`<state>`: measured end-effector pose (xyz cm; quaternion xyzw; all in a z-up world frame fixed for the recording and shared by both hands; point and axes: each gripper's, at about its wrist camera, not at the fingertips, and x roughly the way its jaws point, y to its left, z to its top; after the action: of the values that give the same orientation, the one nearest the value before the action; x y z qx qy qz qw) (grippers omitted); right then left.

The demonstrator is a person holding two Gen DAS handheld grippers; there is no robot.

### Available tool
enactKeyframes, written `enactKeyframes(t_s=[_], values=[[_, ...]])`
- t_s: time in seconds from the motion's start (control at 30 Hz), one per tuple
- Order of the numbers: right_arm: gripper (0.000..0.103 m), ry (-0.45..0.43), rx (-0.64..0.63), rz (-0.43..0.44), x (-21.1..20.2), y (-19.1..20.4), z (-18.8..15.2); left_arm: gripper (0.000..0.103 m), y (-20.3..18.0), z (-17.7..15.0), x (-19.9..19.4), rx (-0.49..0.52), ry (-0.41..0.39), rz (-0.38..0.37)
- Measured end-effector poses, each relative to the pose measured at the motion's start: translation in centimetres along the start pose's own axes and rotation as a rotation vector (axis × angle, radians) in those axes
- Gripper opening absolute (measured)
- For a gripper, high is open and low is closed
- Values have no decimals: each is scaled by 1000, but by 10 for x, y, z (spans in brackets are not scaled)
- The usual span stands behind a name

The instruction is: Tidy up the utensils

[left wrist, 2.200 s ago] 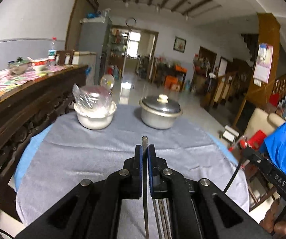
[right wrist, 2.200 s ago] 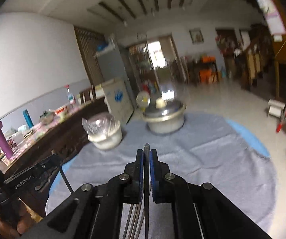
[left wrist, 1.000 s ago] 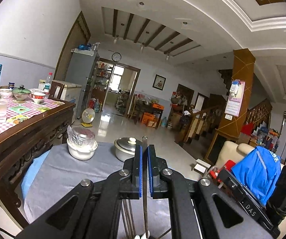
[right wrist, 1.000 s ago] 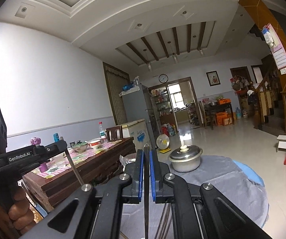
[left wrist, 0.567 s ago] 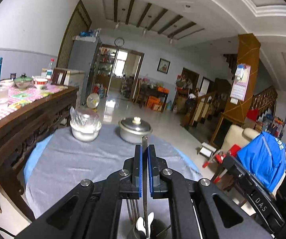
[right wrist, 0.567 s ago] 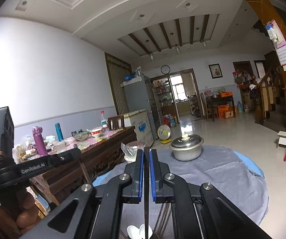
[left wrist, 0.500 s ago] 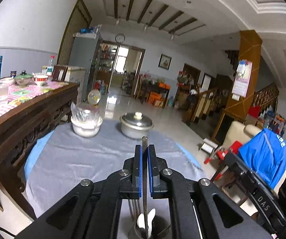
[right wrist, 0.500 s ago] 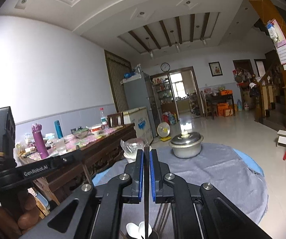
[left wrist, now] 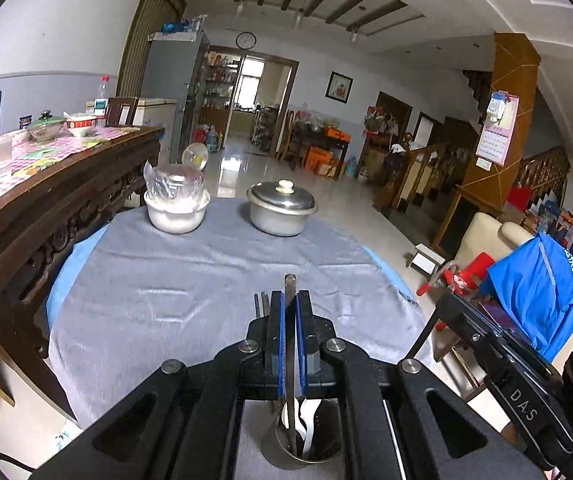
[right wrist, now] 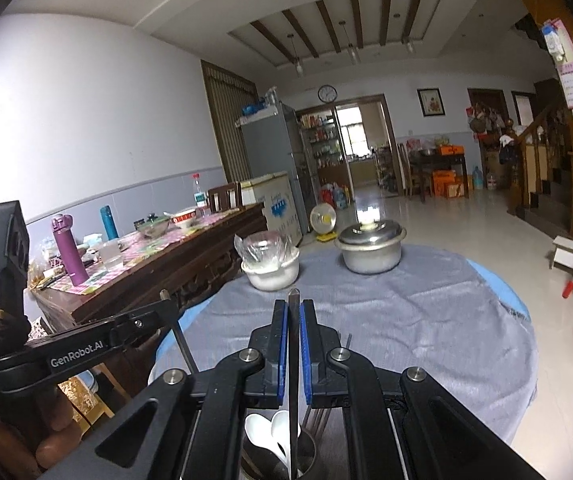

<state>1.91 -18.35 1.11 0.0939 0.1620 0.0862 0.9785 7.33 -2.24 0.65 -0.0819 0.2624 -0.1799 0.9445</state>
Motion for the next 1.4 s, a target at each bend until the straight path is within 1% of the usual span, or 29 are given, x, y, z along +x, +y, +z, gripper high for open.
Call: enactKeyframes(t_s=[0.27, 0.5, 0.9, 1.23, 1.4], values=[[7, 22, 17, -2, 6, -4, -2, 5, 3, -2, 8, 6, 23, 18], [7, 44, 33, -5, 13, -4, -2, 5, 2, -4, 18, 11, 63, 42], [7, 67, 60, -7, 21, -8, -5, 6, 5, -6, 26, 20, 82, 63], [7, 83, 74, -5, 25, -10, -8, 6, 7, -8, 32, 11, 104, 66], [8, 79, 102, 3, 25, -14, -8, 6, 7, -9, 34, 13, 113, 73]])
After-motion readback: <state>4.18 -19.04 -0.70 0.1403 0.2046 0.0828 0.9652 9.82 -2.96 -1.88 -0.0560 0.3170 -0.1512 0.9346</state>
